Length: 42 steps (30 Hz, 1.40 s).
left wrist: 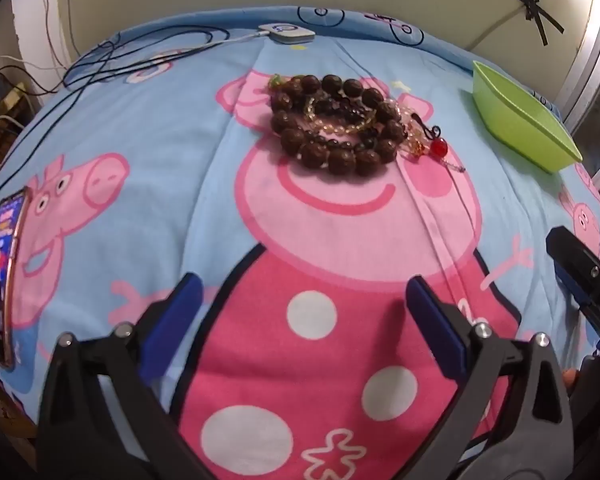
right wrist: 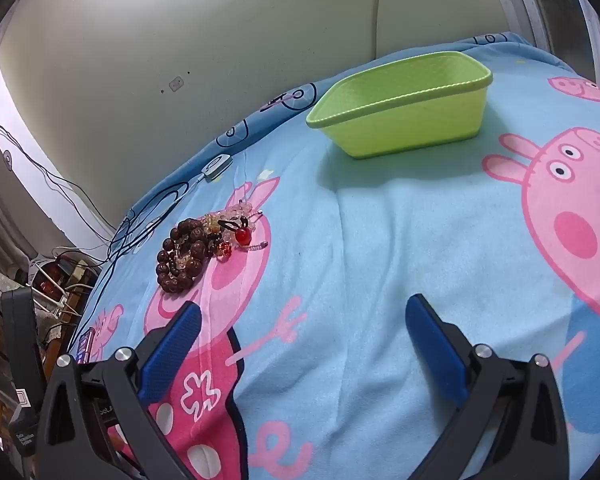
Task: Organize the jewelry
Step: 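Move both grippers open toward the jewelry pile on the sheet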
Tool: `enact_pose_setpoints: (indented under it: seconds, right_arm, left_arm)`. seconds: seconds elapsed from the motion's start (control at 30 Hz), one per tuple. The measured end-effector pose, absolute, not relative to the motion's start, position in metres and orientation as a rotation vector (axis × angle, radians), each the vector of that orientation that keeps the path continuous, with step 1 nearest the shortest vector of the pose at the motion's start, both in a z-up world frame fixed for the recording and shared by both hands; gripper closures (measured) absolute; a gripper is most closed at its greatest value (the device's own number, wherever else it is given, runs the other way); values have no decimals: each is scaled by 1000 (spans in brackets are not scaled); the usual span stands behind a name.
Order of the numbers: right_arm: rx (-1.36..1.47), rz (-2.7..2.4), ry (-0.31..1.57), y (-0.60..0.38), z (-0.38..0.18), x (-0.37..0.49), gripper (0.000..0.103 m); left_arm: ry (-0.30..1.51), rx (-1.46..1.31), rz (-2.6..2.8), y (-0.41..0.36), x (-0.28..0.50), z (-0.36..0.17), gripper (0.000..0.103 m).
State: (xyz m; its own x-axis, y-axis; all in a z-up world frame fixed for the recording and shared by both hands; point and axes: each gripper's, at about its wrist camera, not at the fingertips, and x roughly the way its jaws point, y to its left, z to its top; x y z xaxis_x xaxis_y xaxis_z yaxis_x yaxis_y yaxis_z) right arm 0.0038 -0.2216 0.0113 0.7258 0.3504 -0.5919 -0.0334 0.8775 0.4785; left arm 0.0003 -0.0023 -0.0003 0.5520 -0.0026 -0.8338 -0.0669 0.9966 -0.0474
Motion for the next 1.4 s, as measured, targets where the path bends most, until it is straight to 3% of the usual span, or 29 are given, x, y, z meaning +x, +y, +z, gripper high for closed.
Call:
enact_pose_setpoints:
  seconds: [0.57,1.4]
  right_arm:
    - [530,244,698,-235,13,-1,19]
    - [352,148,712,-203,24,2,19]
  left_arm:
    - [948,-111,-4,-4,-4,9,6]
    - [880,-35,-150,3,-14,3,6]
